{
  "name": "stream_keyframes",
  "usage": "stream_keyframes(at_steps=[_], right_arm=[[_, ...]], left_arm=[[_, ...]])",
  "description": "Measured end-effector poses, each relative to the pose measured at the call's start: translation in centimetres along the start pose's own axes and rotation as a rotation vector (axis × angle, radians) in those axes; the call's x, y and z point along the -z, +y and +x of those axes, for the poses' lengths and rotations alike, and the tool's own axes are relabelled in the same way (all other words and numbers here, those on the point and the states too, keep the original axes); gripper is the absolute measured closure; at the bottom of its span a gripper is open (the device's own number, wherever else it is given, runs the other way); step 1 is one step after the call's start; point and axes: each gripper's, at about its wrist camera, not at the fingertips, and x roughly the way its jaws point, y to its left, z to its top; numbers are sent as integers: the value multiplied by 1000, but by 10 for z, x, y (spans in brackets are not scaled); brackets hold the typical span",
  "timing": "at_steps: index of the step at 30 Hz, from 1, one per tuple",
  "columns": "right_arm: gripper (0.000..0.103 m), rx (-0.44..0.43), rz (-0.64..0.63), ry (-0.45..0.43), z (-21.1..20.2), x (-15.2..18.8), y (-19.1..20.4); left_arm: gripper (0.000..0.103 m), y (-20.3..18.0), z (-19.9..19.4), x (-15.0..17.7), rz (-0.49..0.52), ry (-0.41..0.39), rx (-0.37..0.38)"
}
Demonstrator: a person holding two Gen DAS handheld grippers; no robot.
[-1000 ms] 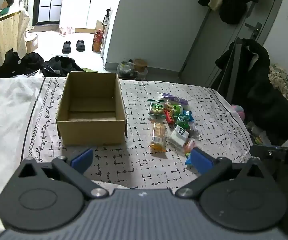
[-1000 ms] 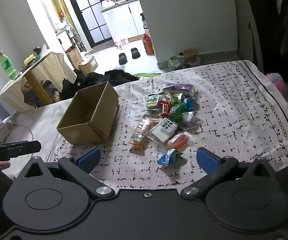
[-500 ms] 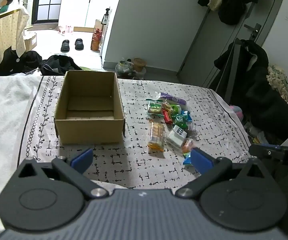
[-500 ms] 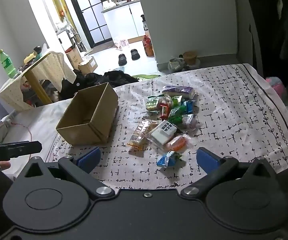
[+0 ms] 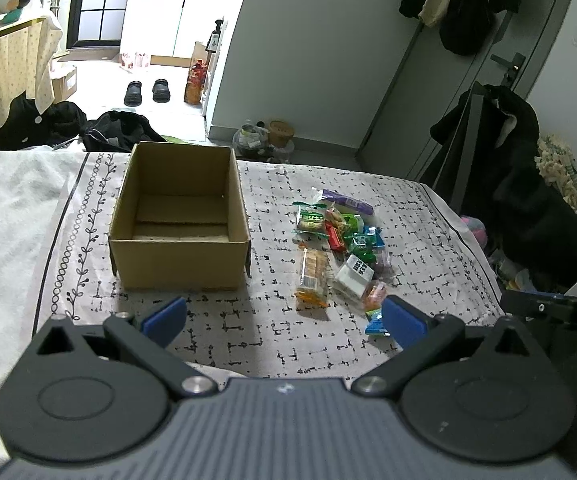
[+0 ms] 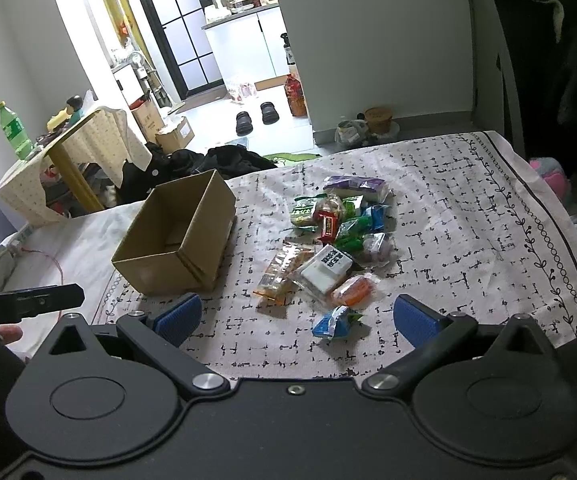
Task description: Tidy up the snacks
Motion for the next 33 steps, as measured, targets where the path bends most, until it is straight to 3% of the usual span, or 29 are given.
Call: stream_keyframes(at_steps=[20,33], right_arm=[[0,1,-1,-3,-1,0,0],[0,12,9,-10,-2,-2,-6]], left_arm=[[0,1,0,0,0,0,1],[0,-2,6,-3,35,19,41]])
